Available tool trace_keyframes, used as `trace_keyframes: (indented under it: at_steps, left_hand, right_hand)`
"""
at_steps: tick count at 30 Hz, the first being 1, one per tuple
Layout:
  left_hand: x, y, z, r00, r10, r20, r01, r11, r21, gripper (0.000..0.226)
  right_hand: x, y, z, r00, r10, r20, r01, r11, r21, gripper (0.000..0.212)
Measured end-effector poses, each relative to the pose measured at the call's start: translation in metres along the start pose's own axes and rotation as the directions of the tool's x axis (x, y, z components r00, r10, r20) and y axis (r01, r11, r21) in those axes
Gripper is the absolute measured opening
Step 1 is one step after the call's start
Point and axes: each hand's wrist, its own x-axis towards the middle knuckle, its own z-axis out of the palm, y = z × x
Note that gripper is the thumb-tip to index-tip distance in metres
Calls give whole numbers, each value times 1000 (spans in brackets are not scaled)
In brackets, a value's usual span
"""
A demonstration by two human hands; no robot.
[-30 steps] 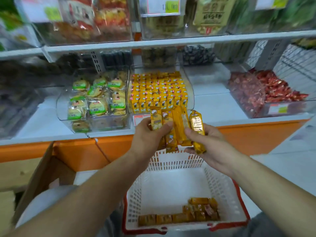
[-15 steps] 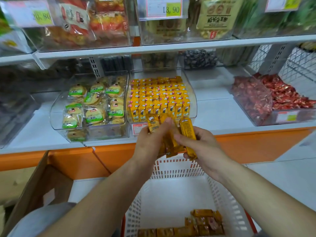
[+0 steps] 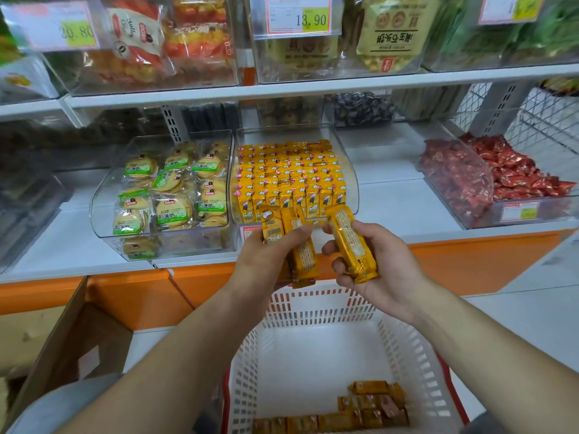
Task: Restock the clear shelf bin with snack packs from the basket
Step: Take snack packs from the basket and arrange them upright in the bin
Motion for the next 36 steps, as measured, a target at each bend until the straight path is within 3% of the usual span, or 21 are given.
trace_keyframes:
  at_steps: [5,7,10,13,16,18,20,30,32,36]
  left_hand:
    - [-4,1,-2,1000,-6,11,6,1000,12,30]
    - [-3,1,-3,1000,-12,13,12,1000,6,30]
    - [-2,2,-4,1000,-19,17,19,1000,14,34]
    - [-1,1,-4,999,-25,22,25,1000,18,34]
    - [-2,1,-4,999,-25,20,24,999,41,35]
    - [-2,1,-4,1000,-28,13,27,998,54,36]
    - [-2,2,-5,999,-32,11,31,998,54,34]
    - [0,5,-11,999,-31,-12,32,991,132,39]
    - [0,6,-13,999,-37,-18,40,990,137,41]
    - [5,12,-18,999,-43,-20,45,992,119,43]
  right_hand:
    - [0,1,-2,1000,-2,-22,1,1000,-26,37]
    - [-1,0,-2,998,-52,-43,46,989,-140,30]
    - [0,1,-2,982,-167,-86,132,938,-321,44]
    - [3,3,-2,965,-209,-158,126,900,-417,42]
    - [8,4,-1,963,-190,-192,116,932,-344,19]
    - [10,3,-1,968,-168,-185,121,963,-240,17]
    - [8,3,-1,971,-162,-178,114,961,-254,16]
    - [2,-13,-3,974,-225,-33,209,943,-260,40]
    - [5,-24,-6,946,-314,-81,252,870,-423,36]
    - [27,-64,-17,821,-556,-128,328,644,-691,32]
